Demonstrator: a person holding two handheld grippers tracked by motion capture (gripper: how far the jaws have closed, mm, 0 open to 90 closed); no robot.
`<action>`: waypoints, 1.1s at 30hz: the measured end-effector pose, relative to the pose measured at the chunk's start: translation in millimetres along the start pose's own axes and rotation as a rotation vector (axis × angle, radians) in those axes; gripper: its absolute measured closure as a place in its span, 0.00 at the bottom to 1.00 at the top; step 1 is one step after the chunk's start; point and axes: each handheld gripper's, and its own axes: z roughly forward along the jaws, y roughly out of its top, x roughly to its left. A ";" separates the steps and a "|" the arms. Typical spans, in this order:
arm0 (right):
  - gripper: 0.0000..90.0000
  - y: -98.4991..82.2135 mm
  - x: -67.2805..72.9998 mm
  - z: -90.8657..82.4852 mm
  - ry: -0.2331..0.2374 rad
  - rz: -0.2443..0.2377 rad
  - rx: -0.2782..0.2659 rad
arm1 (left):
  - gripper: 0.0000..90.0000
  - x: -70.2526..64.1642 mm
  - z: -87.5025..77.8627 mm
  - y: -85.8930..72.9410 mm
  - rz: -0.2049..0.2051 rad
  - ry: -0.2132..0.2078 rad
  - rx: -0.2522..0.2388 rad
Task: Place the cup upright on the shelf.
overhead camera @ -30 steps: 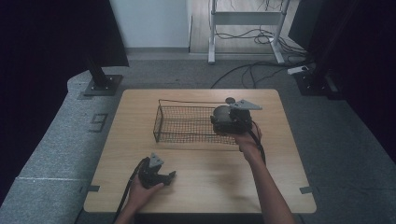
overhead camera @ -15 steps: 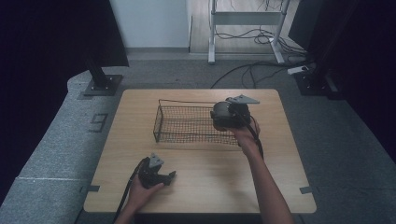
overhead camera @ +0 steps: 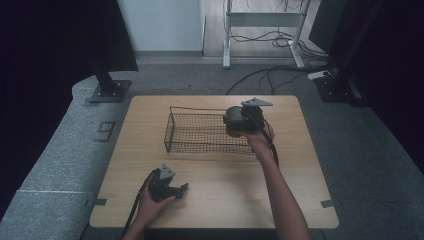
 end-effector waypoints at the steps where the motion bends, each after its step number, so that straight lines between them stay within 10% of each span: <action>1: 0.15 -0.1 -0.6 1.8 -0.001 0.001 0.003 | 0.19 0.0 -0.1 0.0 0.001 0.001 0.000; 33: 0.15 -17.8 -22.4 51.0 -0.059 0.066 0.103 | 0.19 0.1 -0.1 0.0 0.001 -0.002 0.002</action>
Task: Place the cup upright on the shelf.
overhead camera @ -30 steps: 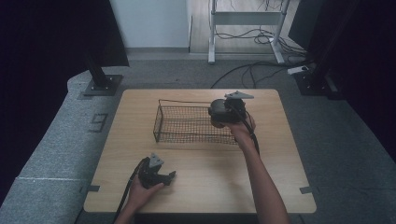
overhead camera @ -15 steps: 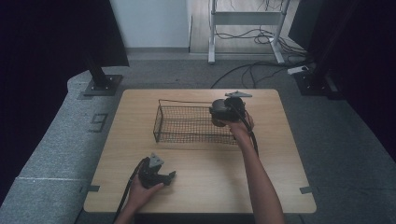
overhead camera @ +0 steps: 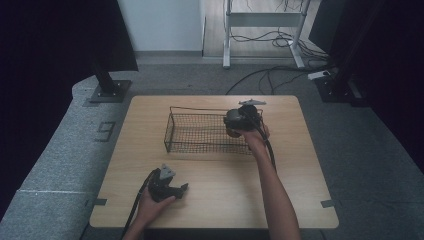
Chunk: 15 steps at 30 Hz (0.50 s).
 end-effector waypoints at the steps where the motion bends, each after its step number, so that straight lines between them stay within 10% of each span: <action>1: 0.15 -0.8 -0.3 1.5 -0.004 -0.004 0.005 | 0.19 0.0 0.0 0.0 0.000 0.000 0.000; 15: 0.15 -15.7 -3.0 16.0 -0.035 -0.008 0.061 | 0.19 0.0 0.1 0.0 0.000 0.000 -0.001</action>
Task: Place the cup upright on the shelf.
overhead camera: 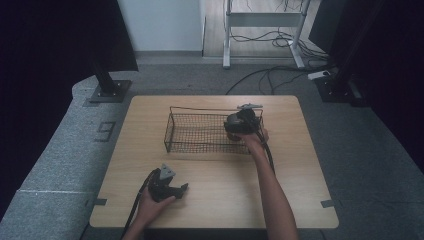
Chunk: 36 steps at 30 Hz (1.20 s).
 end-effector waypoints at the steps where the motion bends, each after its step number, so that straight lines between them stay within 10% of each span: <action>1: 0.15 -1.2 0.5 0.6 -0.004 -0.002 0.003 | 0.19 -0.1 0.0 0.0 0.000 0.001 0.000; 36: 0.15 -10.4 0.3 16.4 -0.063 -0.046 0.130 | 0.19 0.1 -0.1 0.0 0.000 -0.001 0.001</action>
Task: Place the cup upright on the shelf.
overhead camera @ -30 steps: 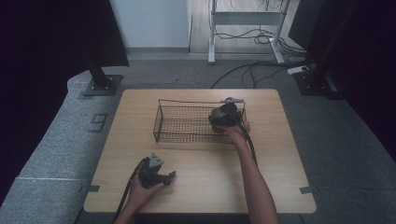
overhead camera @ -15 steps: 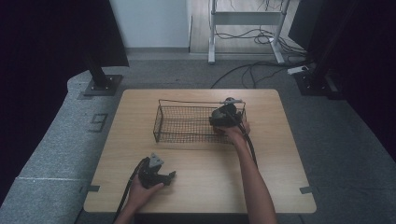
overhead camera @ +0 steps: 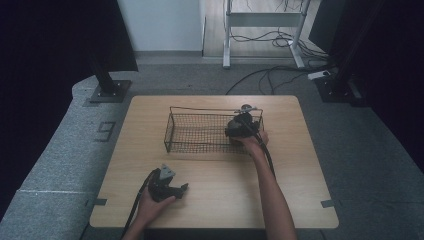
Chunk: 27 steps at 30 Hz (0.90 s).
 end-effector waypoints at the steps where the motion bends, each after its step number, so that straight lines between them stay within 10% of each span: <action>1: 0.15 -0.3 0.0 0.8 -0.005 -0.007 0.006 | 0.19 0.0 0.0 0.0 0.000 0.000 0.000; 13: 0.11 -3.1 -5.0 0.1 -0.036 -0.013 0.062 | 0.19 -0.1 0.1 -0.1 0.000 0.000 -0.001; 27: 0.09 -0.6 -8.9 -34.0 0.000 0.029 -0.129 | 0.19 0.0 0.0 0.0 0.001 0.001 0.001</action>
